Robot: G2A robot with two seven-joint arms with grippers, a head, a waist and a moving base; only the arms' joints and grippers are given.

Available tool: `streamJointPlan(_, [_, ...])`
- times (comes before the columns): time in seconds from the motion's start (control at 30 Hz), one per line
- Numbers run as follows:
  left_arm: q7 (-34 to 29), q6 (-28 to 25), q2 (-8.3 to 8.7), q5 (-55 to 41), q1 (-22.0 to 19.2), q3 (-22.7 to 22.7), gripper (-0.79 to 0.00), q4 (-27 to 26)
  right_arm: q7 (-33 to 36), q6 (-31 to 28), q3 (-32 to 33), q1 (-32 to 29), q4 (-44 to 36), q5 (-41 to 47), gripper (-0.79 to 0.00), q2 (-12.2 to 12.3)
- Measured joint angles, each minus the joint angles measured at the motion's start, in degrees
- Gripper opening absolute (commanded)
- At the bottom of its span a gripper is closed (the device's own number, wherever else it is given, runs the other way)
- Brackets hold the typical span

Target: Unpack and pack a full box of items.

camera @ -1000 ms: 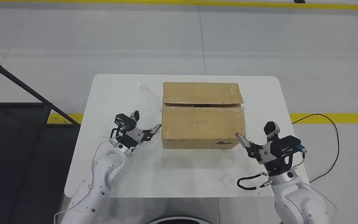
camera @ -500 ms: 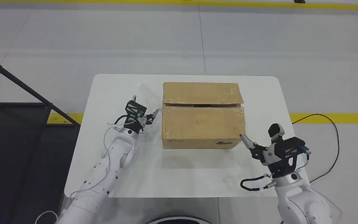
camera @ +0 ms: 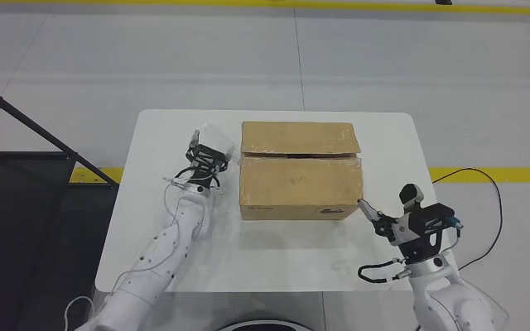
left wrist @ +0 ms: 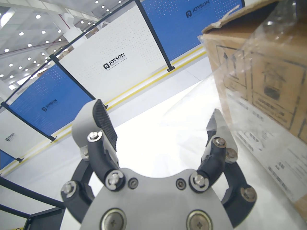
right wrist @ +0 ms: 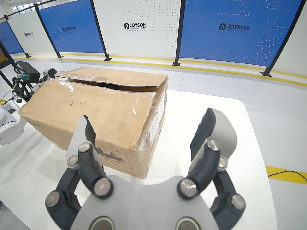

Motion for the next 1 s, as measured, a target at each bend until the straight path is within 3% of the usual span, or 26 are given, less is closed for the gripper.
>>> streamJointPlan(0.37, [1.13,6.3,0.71,2.4,6.65,-5.62,0.0,-7.73,-0.04,-2.12,-0.35,3.18,2.99,1.07,0.0,0.18])
streamJointPlan(0.73, [-2.0,7.88,1.74,6.11,16.26,-12.01,0.0,-17.34,-0.43,-3.58,-0.77,4.31,3.94,1.39,0.0,0.35])
streamJointPlan(1.0, [-3.1,7.99,1.89,5.77,21.86,-14.82,0.0,-20.51,-0.87,-4.13,-1.2,4.46,4.02,1.3,0.0,0.44])
